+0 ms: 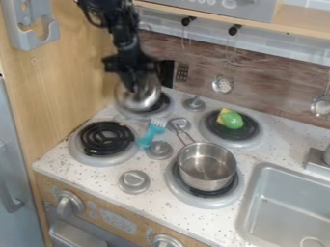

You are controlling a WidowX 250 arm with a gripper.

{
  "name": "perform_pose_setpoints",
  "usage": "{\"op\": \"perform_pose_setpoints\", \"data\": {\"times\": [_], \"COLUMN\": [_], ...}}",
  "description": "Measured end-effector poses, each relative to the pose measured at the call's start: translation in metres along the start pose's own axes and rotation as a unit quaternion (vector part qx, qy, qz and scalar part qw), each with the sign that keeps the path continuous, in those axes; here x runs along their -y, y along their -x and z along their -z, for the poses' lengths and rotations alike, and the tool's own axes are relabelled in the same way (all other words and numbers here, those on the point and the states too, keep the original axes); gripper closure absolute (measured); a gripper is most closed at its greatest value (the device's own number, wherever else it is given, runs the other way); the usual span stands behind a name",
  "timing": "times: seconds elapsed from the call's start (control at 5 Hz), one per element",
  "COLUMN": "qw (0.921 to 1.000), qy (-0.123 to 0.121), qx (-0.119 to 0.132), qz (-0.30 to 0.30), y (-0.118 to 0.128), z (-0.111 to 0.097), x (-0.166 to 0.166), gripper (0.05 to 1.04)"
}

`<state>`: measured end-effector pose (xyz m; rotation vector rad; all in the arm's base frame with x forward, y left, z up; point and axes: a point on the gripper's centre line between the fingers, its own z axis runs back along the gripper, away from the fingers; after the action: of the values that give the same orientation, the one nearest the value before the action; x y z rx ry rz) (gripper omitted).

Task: Move the pot lid to the lower left burner of the stove

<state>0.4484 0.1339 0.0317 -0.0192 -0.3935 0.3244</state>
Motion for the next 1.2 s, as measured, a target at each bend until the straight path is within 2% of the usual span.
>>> {"op": "perform_pose_setpoints", "data": {"times": [0.2,0.4,0.6,0.8,1.0,1.2], "qw": [0.9981,0.9943,0.9889,0.9867,0.9838,0.9832], "qy": [-0.009,-0.027,-0.045,-0.048,-0.048,-0.048], "qx": [-0.061,-0.103,-0.141,-0.155,-0.172,-0.175], "qz": [-0.003,0.007,0.01,-0.008,-0.016,-0.019], "y": [0.019,0.032,0.047,0.062,0.073,0.075], "z": [-0.002,-0.004,0.003,0.009,0.025,0.032], "x": [-0.014,-0.022,-0.032,-0.043,-0.046,-0.047], "gripper": [0.842,0.842,0.842,0.842,0.842,0.842]}}
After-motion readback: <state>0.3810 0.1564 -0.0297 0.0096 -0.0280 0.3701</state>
